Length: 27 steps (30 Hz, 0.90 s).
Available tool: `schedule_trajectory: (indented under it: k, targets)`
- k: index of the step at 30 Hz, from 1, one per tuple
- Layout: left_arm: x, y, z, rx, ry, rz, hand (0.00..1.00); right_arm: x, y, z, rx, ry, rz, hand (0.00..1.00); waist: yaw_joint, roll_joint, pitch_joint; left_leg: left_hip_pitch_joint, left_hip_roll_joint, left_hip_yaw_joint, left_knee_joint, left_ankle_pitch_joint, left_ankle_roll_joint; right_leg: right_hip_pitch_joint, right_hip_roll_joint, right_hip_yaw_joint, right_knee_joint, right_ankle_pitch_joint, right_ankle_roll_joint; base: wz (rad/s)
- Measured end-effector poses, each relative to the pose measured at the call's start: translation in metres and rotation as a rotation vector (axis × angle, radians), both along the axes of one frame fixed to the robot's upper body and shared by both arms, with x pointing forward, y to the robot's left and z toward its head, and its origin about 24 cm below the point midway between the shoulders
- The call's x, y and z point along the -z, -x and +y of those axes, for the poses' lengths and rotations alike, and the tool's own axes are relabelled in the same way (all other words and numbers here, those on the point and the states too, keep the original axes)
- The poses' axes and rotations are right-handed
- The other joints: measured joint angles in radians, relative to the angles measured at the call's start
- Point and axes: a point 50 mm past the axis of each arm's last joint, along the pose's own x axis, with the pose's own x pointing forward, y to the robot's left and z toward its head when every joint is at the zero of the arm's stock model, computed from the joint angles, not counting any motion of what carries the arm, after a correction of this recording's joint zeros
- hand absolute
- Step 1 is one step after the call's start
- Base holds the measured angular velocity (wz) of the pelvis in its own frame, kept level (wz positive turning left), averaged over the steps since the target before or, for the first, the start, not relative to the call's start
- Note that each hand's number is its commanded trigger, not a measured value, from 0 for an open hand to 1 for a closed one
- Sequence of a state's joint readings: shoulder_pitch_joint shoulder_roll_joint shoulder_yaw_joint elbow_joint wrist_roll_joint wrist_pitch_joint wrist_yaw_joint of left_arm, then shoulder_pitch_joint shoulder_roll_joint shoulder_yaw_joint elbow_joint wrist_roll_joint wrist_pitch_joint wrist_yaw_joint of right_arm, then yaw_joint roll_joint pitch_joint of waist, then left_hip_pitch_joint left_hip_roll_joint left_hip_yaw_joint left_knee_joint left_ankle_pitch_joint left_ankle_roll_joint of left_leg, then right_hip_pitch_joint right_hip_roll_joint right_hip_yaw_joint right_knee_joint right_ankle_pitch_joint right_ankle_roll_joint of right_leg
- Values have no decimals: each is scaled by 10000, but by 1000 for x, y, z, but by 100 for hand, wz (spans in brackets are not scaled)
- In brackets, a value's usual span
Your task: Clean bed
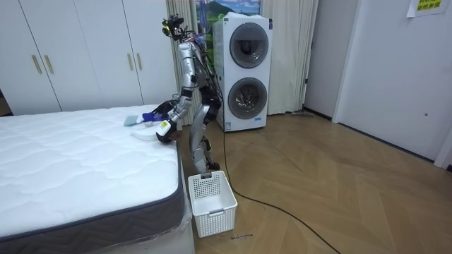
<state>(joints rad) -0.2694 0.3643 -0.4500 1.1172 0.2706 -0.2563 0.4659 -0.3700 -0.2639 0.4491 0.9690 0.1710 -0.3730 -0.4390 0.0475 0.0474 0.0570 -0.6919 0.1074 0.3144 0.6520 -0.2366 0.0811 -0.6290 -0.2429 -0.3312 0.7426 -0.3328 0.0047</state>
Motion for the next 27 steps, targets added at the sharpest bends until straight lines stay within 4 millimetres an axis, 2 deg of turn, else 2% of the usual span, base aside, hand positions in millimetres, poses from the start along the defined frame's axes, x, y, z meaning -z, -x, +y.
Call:
schedule_trajectory:
  k: [3,16,17,18,19,24,27]
  targets:
    - [-1,-3,-1,147,36,43,100,-1,-1,-3,-62,98,52,0,169,-1,1,-14,17,7,-70,67,-16,16,37,-29,-155,-14,-22,-4]
    - [-3,-6,-4,245,182,-24,100,-3,-5,-2,218,309,38,0,388,-65,56,-33,30,101,-144,107,-7,-81,30,9,-170,1,-29,0]
    - [-3,-6,-4,248,181,-25,100,-3,-5,-2,247,317,10,24,393,-69,59,-43,30,107,-144,108,-6,-96,28,14,-163,1,-29,0]
    - [-3,-6,-4,249,183,-40,100,-4,-5,-1,291,325,-40,67,396,-69,59,-96,28,108,-133,108,-6,-150,20,15,-142,1,-29,0]
    - [-3,-6,-4,235,174,-63,100,-5,-6,0,340,354,-111,100,399,-66,61,-167,30,107,-122,114,3,-224,15,8,-123,4,-36,0]
    - [-4,-7,-4,256,155,-117,100,-11,-12,-3,776,978,-495,100,410,-108,83,-340,5,167,-58,121,19,-518,7,229,40,8,-42,-3]
    - [-3,-7,-3,190,90,16,100,-18,-19,-14,738,2045,-434,100,414,-95,87,-326,25,152,-31,130,8,-462,6,119,43,4,-68,1]
